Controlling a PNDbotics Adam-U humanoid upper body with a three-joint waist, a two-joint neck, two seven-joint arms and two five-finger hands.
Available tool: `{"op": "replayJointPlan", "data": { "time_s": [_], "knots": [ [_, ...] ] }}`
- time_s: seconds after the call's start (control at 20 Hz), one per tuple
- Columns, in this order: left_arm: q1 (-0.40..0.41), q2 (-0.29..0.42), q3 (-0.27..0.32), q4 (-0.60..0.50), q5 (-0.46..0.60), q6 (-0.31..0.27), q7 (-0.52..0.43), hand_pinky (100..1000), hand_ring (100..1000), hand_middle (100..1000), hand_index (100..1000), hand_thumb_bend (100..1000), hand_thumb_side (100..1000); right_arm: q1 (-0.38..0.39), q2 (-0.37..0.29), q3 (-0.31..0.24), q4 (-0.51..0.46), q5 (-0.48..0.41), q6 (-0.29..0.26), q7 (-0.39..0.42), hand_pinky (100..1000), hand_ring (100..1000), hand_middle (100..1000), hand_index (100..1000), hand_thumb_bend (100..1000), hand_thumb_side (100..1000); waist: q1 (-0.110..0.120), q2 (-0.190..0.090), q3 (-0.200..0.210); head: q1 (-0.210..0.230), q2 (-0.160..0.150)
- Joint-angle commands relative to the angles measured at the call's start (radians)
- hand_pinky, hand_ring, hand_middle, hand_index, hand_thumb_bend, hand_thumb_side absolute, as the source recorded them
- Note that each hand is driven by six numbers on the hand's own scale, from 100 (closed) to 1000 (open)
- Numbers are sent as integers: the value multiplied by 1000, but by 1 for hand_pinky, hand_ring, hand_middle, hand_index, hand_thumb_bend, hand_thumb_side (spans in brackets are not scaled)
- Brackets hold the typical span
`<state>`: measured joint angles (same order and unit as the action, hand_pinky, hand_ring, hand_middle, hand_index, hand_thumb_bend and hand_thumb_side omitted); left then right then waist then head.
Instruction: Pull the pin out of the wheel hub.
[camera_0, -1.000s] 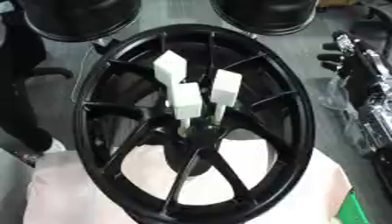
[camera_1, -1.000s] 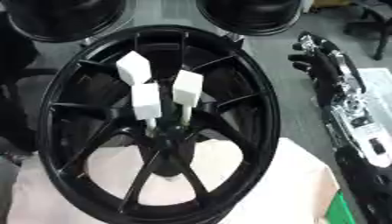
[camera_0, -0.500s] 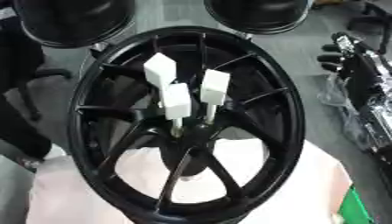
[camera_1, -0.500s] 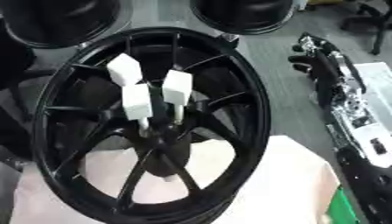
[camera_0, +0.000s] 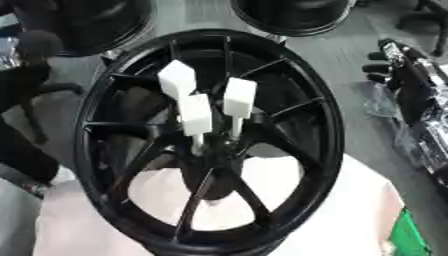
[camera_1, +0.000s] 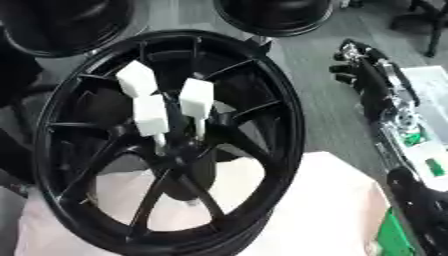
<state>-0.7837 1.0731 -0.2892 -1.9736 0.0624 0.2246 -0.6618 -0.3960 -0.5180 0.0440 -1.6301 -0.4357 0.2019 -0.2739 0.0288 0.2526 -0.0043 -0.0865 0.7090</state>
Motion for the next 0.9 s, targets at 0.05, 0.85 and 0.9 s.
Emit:
{"op": "replayJointPlan", "data": {
  "time_s": [0.05,0.85,0.9],
  "knots": [
    [-52,10,-4,22,-57,-17,-163,872,842,818,868,543,603,-11,-35,-3,-6,7,-1,4,818,703,685,827,100,557,0,-29,1,2,-3],
    [-272,-157,-165,306,-194,-121,-245,884,852,815,867,609,415,-9,-36,-1,-2,5,2,5,818,703,686,827,100,561,-2,-37,-5,-10,7],
    [-286,-170,-174,322,-199,-127,-245,882,850,814,865,605,416,-9,-35,0,-2,4,2,6,818,704,686,827,100,561,-2,-37,-7,-11,6]
  ]
}}
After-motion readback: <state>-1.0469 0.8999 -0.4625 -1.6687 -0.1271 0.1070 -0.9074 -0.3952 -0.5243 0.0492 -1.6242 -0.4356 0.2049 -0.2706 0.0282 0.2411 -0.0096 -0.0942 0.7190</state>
